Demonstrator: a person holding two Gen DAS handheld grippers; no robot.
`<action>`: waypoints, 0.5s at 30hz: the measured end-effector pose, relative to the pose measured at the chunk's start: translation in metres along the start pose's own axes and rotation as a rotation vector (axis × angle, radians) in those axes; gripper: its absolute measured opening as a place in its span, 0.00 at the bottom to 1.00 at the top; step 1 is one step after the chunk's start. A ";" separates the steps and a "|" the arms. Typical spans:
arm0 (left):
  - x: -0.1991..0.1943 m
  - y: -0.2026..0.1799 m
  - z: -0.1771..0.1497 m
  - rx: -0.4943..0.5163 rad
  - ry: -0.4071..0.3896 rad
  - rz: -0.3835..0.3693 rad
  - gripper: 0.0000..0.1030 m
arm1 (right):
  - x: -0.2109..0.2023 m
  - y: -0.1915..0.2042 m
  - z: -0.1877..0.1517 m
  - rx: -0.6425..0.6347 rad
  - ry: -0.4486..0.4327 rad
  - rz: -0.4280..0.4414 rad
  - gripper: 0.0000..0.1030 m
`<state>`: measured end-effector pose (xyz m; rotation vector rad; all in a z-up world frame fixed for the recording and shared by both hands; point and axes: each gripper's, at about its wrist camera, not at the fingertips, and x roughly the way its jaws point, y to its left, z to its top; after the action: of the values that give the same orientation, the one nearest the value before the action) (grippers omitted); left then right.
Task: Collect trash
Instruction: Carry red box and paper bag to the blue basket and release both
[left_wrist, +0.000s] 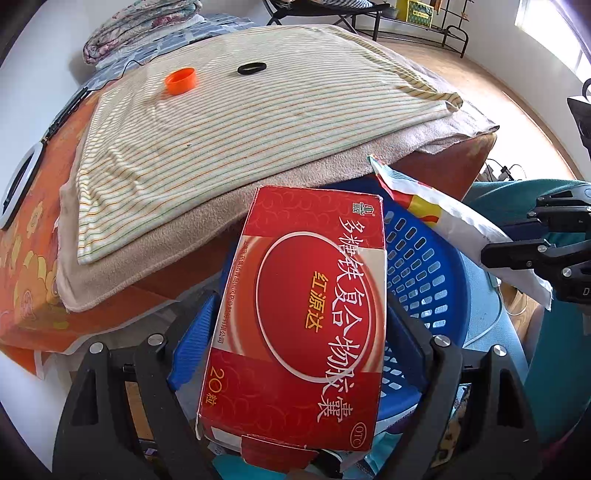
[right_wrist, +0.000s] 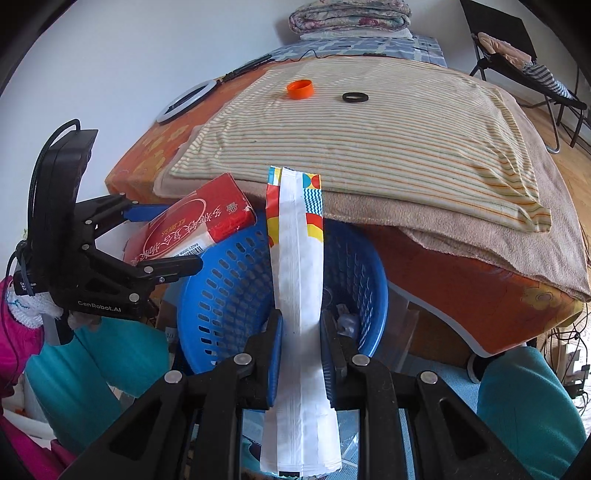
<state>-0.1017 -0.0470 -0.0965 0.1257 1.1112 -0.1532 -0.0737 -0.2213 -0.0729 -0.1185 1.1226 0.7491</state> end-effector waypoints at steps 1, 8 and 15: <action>0.002 -0.001 0.000 0.003 0.007 -0.001 0.85 | 0.004 0.000 -0.003 0.002 0.011 -0.001 0.18; 0.020 -0.006 -0.005 0.021 0.057 -0.004 0.85 | 0.025 -0.004 -0.016 0.020 0.067 0.002 0.18; 0.035 -0.013 -0.010 0.039 0.099 -0.012 0.85 | 0.037 -0.009 -0.022 0.033 0.094 -0.003 0.18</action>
<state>-0.0980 -0.0603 -0.1324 0.1630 1.2086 -0.1812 -0.0767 -0.2199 -0.1168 -0.1289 1.2231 0.7282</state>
